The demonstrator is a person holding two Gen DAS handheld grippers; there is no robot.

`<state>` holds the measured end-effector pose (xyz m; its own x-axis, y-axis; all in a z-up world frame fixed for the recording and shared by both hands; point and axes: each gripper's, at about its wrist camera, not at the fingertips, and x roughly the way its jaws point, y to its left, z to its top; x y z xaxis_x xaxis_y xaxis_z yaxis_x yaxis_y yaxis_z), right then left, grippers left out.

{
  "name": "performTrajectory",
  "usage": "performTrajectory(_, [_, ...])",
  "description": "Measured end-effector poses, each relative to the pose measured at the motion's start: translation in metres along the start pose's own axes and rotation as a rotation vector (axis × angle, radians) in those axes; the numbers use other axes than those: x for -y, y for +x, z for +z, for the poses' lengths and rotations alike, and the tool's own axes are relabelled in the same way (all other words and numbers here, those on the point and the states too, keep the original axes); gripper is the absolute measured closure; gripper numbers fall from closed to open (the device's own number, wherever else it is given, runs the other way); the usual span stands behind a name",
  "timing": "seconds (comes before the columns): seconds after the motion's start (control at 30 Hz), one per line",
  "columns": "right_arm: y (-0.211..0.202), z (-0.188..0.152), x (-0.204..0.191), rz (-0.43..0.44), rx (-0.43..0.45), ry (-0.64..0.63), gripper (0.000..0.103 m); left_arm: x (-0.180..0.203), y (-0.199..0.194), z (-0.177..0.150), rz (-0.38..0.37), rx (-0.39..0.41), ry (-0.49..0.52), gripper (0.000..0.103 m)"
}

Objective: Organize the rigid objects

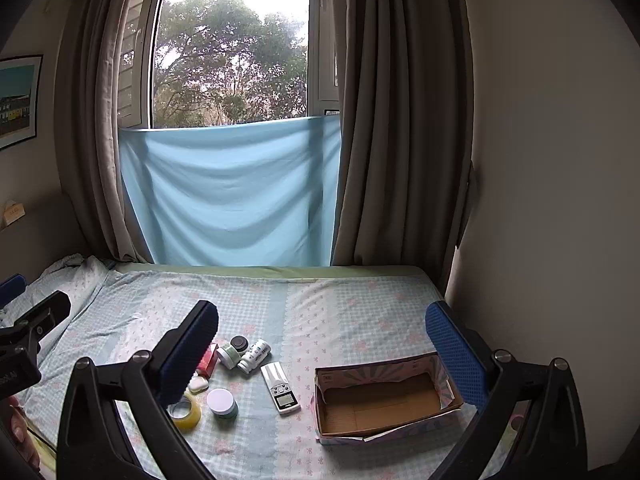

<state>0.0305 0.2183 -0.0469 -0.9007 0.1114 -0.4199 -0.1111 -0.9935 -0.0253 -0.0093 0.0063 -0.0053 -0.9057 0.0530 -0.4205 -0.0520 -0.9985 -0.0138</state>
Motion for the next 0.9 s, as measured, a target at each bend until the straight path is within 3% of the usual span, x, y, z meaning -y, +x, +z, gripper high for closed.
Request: performTrajectory(0.9, [0.0074,0.0082,-0.006,0.009,0.017,-0.001,0.0,-0.0056,0.0086,0.004,-0.009,0.01,0.005,0.001])
